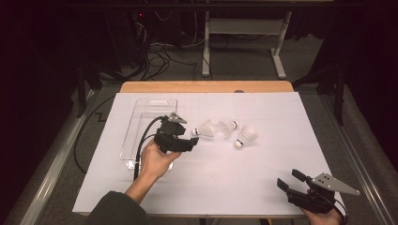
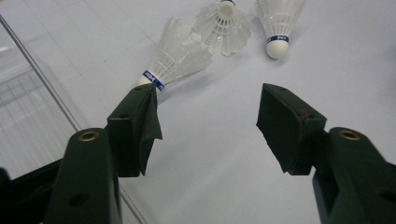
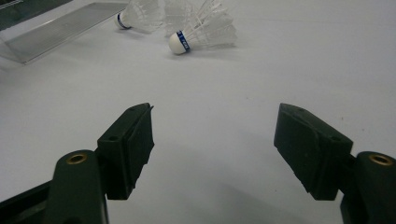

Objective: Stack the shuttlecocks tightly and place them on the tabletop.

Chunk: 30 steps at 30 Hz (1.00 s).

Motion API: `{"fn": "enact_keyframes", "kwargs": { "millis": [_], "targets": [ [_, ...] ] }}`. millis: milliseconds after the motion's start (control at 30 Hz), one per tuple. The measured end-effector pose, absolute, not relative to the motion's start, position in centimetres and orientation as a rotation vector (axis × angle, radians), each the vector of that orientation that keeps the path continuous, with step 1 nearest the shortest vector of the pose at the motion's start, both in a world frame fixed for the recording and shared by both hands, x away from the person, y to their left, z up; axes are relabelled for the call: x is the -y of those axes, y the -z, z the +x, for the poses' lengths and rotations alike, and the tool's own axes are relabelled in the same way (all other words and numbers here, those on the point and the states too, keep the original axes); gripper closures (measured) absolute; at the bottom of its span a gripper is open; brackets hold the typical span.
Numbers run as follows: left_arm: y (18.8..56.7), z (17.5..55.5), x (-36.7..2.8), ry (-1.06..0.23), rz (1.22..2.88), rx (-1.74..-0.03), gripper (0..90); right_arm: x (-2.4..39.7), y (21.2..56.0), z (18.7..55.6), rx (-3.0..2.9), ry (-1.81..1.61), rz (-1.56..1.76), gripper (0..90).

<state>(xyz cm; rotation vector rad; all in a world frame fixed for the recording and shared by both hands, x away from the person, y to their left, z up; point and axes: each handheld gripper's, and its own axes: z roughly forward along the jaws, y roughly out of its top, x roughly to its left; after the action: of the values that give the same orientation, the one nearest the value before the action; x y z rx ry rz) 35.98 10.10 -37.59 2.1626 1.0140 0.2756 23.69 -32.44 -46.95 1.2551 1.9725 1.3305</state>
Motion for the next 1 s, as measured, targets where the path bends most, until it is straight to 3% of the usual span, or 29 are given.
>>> {"fn": "enact_keyframes", "kwargs": {
  "millis": [1000],
  "targets": [
    [38.3, 33.1, -11.3, -0.261, 2.144, -0.982, 39.1, 32.4, 46.9, 23.7, -1.974, -1.327, 1.251, 28.9]
  ]
}}
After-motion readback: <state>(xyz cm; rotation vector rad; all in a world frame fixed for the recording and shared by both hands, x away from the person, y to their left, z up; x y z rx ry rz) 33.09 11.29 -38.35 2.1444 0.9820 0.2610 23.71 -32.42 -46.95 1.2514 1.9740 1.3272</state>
